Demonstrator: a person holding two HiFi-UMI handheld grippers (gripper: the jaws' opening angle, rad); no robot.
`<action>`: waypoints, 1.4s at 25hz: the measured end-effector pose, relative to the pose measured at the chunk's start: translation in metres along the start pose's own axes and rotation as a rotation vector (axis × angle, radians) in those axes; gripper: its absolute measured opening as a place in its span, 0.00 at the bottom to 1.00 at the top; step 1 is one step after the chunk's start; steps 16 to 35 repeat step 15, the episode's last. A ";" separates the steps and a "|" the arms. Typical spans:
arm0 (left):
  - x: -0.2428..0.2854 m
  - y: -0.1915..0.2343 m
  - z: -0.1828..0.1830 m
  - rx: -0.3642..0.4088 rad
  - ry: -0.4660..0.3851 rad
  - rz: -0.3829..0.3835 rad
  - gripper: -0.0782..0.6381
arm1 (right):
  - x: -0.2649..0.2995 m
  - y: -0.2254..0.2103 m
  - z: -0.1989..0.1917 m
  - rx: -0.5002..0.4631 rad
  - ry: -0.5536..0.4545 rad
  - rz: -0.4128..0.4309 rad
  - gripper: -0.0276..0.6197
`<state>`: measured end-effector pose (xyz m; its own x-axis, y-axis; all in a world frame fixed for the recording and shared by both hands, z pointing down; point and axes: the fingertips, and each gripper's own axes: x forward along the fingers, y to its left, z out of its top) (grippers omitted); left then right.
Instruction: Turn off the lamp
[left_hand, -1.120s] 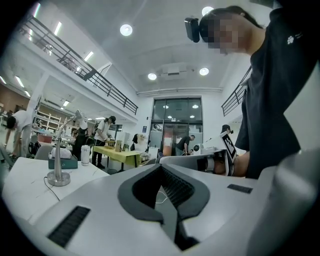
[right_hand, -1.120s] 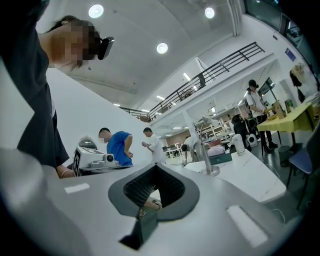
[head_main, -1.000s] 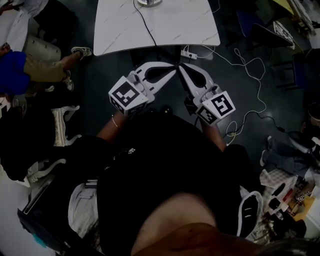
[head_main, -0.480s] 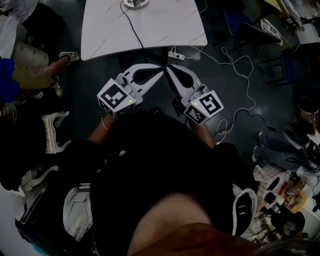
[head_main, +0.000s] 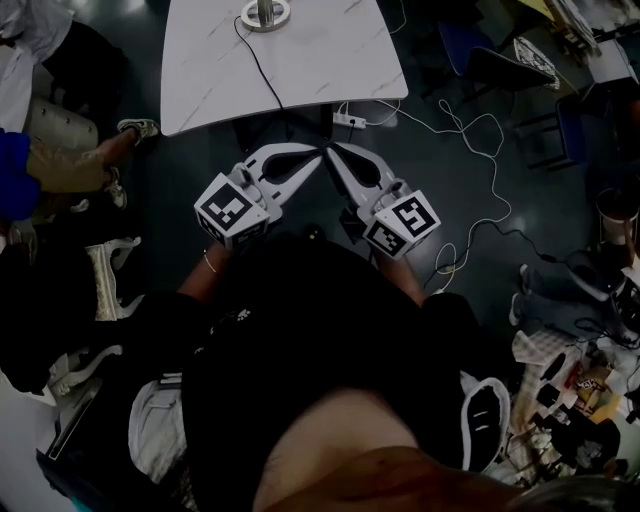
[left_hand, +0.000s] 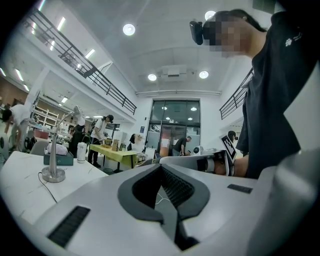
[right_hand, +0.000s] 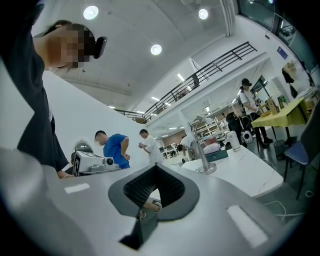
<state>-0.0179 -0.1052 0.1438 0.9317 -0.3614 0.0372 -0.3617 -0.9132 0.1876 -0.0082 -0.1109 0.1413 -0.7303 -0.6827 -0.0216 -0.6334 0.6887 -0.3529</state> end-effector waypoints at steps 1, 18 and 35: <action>0.001 -0.001 -0.001 -0.004 0.001 -0.007 0.12 | -0.001 -0.001 -0.001 0.003 -0.002 -0.006 0.04; 0.005 -0.008 -0.008 0.011 0.012 -0.056 0.12 | -0.012 -0.004 -0.006 -0.002 -0.001 -0.049 0.04; 0.005 -0.008 -0.008 0.011 0.012 -0.056 0.12 | -0.012 -0.004 -0.006 -0.002 -0.001 -0.049 0.04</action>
